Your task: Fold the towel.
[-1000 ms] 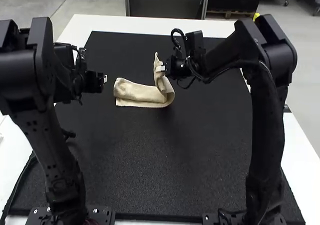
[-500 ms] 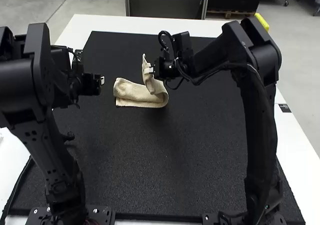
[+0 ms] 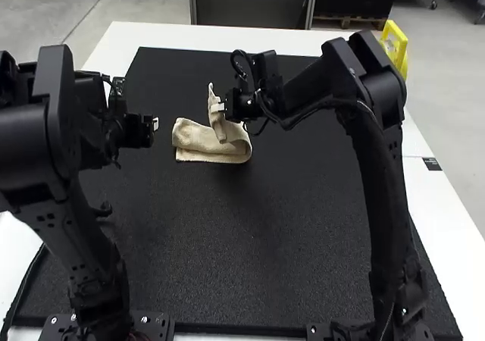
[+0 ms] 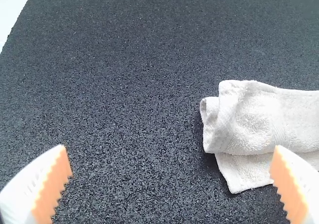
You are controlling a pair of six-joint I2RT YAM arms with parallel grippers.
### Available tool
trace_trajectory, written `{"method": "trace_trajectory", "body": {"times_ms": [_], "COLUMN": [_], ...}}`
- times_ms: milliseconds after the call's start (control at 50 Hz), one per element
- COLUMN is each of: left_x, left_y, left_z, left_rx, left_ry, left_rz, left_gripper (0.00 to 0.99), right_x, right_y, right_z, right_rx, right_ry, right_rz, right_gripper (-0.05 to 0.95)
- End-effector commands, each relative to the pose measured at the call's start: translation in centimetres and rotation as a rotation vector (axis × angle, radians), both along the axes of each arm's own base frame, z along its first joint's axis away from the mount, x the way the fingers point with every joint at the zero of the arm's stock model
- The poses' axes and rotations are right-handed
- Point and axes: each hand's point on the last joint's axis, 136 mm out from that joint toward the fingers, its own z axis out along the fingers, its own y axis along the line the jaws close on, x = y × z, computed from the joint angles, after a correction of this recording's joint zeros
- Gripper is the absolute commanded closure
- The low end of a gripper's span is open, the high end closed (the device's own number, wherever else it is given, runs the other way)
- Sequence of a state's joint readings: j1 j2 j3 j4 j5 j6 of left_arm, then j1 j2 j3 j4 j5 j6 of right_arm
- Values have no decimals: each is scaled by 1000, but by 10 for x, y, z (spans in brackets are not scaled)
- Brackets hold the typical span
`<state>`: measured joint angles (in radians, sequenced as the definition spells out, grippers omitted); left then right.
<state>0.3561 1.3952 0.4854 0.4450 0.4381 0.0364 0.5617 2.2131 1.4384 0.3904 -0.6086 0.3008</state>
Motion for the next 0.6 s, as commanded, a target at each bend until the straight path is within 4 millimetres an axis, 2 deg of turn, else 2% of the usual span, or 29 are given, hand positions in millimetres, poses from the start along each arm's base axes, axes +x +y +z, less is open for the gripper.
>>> {"method": "trace_trajectory", "body": {"times_ms": [0,360,580], "left_x": [-1,-3,-6], "left_y": [2,1,12], "left_z": [10,14,16], "left_rx": [1,0,4], "left_ry": [-29,-38,-42], "left_rz": [6,8,36], "left_gripper": [56,56,56], "right_x": [1,-2,-1], "right_y": [17,46,58], "right_z": [17,20,18], "right_rx": [31,50,55], "right_ry": [-30,-39,-39], "right_rz": [18,55,67], "right_gripper": [920,920,920]}}
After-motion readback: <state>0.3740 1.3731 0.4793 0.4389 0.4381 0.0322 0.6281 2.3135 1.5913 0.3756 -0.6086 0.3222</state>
